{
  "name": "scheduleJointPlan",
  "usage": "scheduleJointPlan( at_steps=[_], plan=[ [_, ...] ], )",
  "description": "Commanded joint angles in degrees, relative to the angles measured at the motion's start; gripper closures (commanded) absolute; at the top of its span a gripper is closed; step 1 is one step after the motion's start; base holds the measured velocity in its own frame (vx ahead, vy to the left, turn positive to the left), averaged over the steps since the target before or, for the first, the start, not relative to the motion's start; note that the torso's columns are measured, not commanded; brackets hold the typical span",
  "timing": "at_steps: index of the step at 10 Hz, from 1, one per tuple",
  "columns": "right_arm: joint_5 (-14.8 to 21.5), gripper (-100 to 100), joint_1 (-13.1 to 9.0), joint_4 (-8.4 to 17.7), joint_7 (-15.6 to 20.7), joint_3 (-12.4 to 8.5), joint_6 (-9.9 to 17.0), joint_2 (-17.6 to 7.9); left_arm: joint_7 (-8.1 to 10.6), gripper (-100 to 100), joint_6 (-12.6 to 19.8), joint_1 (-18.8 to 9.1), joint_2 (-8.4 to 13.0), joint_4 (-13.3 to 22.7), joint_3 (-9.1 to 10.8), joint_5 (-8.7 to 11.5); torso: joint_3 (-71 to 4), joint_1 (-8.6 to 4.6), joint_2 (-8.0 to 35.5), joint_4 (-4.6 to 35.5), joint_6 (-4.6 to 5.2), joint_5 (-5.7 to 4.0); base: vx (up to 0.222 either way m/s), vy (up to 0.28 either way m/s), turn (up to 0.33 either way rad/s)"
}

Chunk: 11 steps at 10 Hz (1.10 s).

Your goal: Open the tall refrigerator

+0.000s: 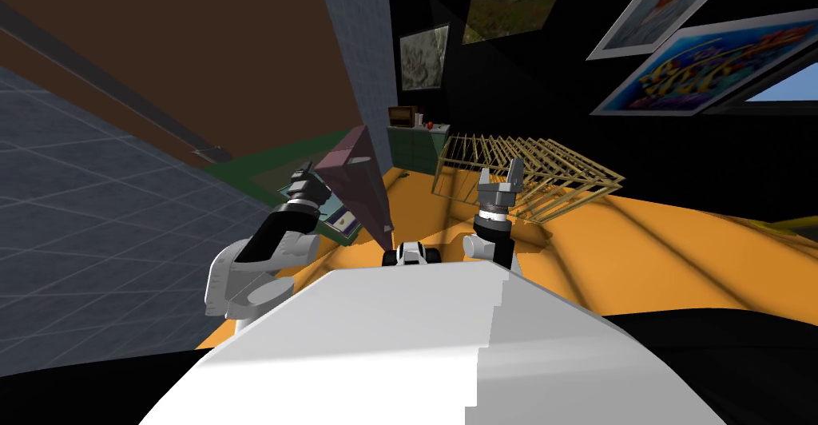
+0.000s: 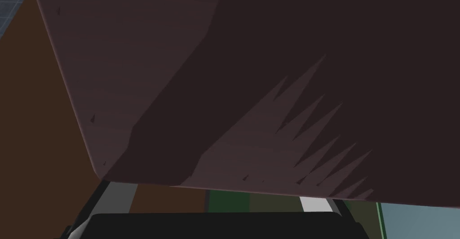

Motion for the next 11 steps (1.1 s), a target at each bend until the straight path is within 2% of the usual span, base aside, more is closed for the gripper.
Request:
scheduleJointPlan(
  at_steps=[1, 3, 6, 8, 9, 10, 11],
  plan=[
    [0.00, 0, 0.00, 0.00, 0.00, 0.00, 0.00, 0.00, 0.93, 100, 0.72, -0.03, -0.04, 0.18, 1.15, -1.17, 0.14, -0.06, 0.11, -0.08, -0.07, 0.07, 0.083, -0.175, 0.076],
    [0.00, 0, 0.01, -0.01, 0.00, 0.03, 0.00, 0.04, 1.88, 100, 1.46, -0.10, -0.08, 0.45, 2.29, -2.34, 0.06, -0.92, -0.11, -0.27, 0.02, -0.08, 0.086, -0.340, 0.090],
    [0.00, 0, 0.00, -0.01, 0.00, 0.03, 0.00, 0.03, 3.29, 100, 2.58, -0.21, -0.14, 0.84, 4.01, -4.09, 0.10, 0.25, 0.15, 0.04, -0.06, 0.07, 0.052, -0.267, 0.033],
    [0.00, 0, 0.01, -0.01, 0.00, 0.02, 0.00, 0.02, 4.23, 100, 3.33, -0.28, -0.18, 1.11, 5.15, -5.26, 0.13, 0.08, 0.10, -0.02, -0.11, 0.07, 0.089, -0.279, 0.058],
    [0.00, 0, 0.01, -0.01, 0.00, 0.02, 0.00, 0.02, 3.91, 100, 2.96, 0.19, -0.19, 1.05, 4.76, -4.74, 0.15, -0.01, 0.18, 0.02, -0.09, 0.01, 0.022, -0.127, 0.030],
    [0.00, 0, 0.00, -0.01, 0.00, 0.01, 0.00, 0.01, 3.99, -100, 3.09, 0.17, -0.27, 2.76, 4.80, -4.83, 0.32, 0.42, 0.44, 0.07, -0.15, 0.13, 0.003, -0.042, 0.001],
    [0.00, 0, 0.00, 0.00, 0.00, 0.00, 0.00, 0.00, 3.97, -100, 2.97, 0.11, -0.34, 3.90, 4.82, -4.90, 0.48, 0.56, 0.62, 0.09, -0.25, 0.26, 0.012, -0.026, 0.004]
  ],
)
